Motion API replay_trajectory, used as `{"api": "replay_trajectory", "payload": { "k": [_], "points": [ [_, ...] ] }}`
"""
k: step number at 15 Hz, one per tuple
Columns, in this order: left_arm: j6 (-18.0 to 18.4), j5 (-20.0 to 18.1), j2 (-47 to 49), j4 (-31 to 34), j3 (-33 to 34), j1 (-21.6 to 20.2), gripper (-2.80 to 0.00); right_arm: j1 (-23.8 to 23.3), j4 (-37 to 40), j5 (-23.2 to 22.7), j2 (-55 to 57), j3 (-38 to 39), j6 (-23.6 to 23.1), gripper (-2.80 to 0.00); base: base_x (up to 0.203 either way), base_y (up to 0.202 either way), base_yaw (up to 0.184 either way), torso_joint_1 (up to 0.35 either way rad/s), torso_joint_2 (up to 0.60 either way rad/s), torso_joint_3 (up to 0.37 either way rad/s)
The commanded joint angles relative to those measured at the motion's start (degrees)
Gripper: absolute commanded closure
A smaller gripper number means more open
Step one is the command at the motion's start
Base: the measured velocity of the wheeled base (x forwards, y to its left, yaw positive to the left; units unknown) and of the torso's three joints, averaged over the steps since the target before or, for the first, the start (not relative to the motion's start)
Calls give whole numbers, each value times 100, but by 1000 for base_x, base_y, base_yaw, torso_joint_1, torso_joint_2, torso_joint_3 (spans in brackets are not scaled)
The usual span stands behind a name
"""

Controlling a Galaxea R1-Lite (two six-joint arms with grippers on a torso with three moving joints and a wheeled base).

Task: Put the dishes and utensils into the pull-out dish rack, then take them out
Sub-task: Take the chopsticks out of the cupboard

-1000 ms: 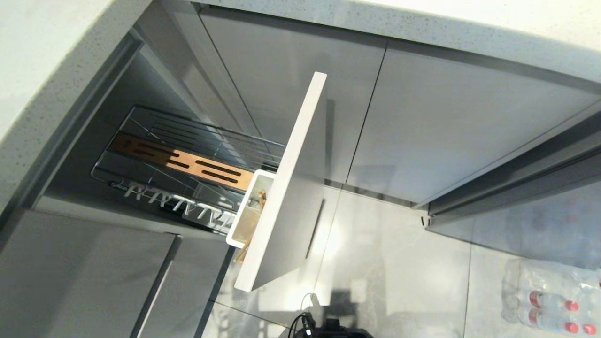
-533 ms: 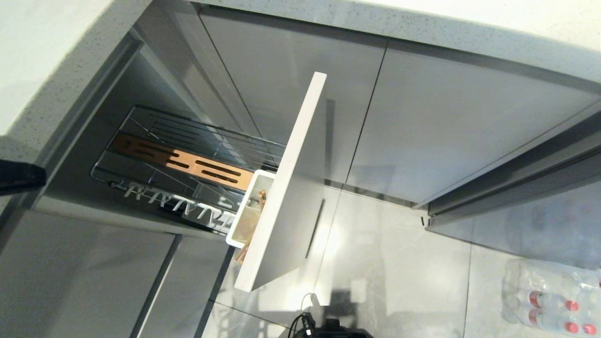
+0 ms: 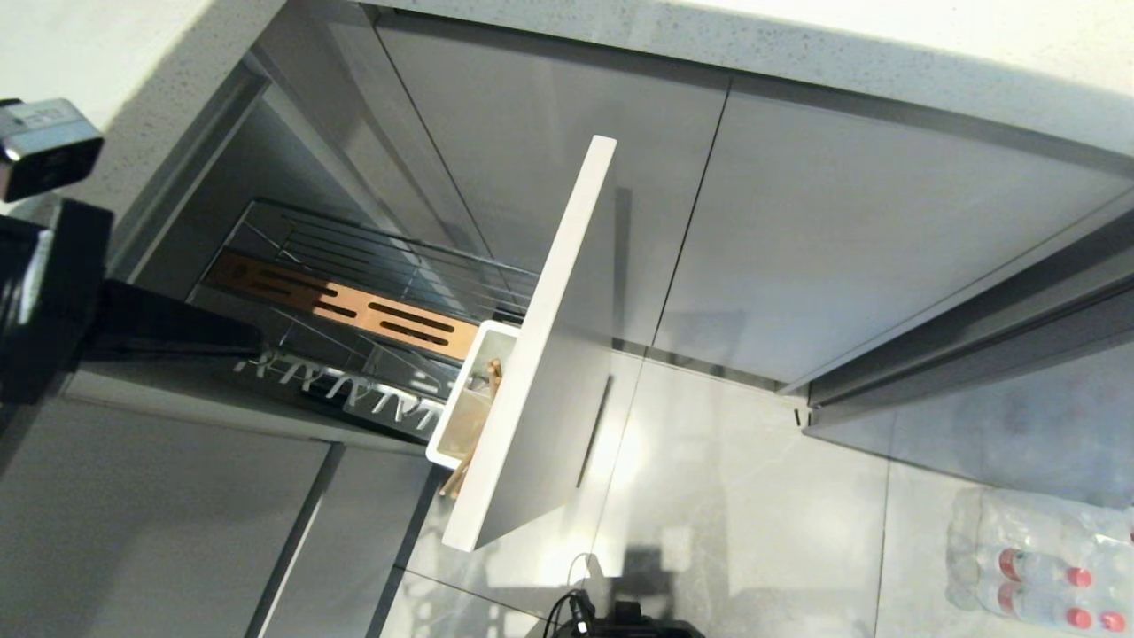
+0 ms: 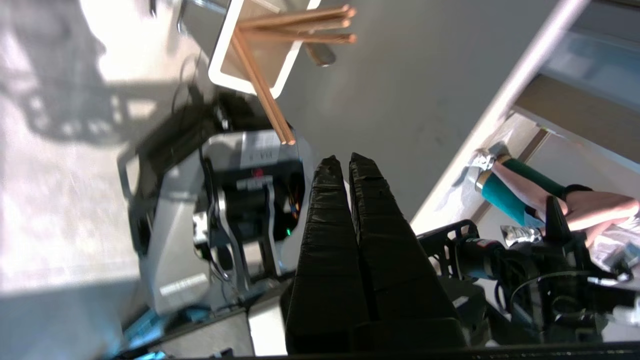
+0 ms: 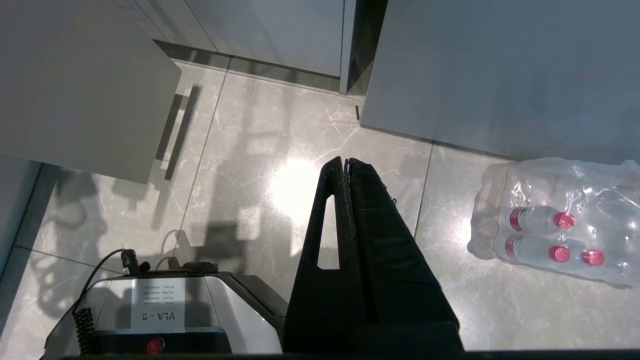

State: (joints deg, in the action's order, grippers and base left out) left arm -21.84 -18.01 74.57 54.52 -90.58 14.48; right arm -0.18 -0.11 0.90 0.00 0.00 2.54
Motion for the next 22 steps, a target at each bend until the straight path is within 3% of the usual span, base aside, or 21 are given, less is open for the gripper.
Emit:
{"api": "replay_trajectory", "payload": {
  "k": [1, 3, 6, 10, 13, 22],
  "points": [
    [-183, 189, 438, 31, -45, 307, 0, 1, -1, 2, 4, 0, 1, 0, 0, 0, 0, 0, 0, 0],
    [-495, 506, 699, 26, -203, 528, 0, 1, 1, 1, 1, 0, 6, 0, 0, 0, 0, 0, 0, 0],
    [-668, 841, 1048, 28, -350, 717, 0, 1, -5, 0, 0, 0, 1, 0, 0, 0, 0, 0, 0, 0],
    [-991, 1673, 1642, 225, -433, 1268, 0, 1, -7, 3, 0, 0, 1, 0, 0, 0, 0, 0, 0, 0],
    [-1160, 1757, 2063, 622, -570, 1506, 0, 1, -7, 6, 8, 0, 1, 0, 0, 0, 0, 0, 0, 0],
    [-1342, 1705, 2832, 1000, -705, 1651, 0, 1, 2, -2, 9, 0, 1, 0, 0, 0, 0, 0, 0, 0]
  ]
}}
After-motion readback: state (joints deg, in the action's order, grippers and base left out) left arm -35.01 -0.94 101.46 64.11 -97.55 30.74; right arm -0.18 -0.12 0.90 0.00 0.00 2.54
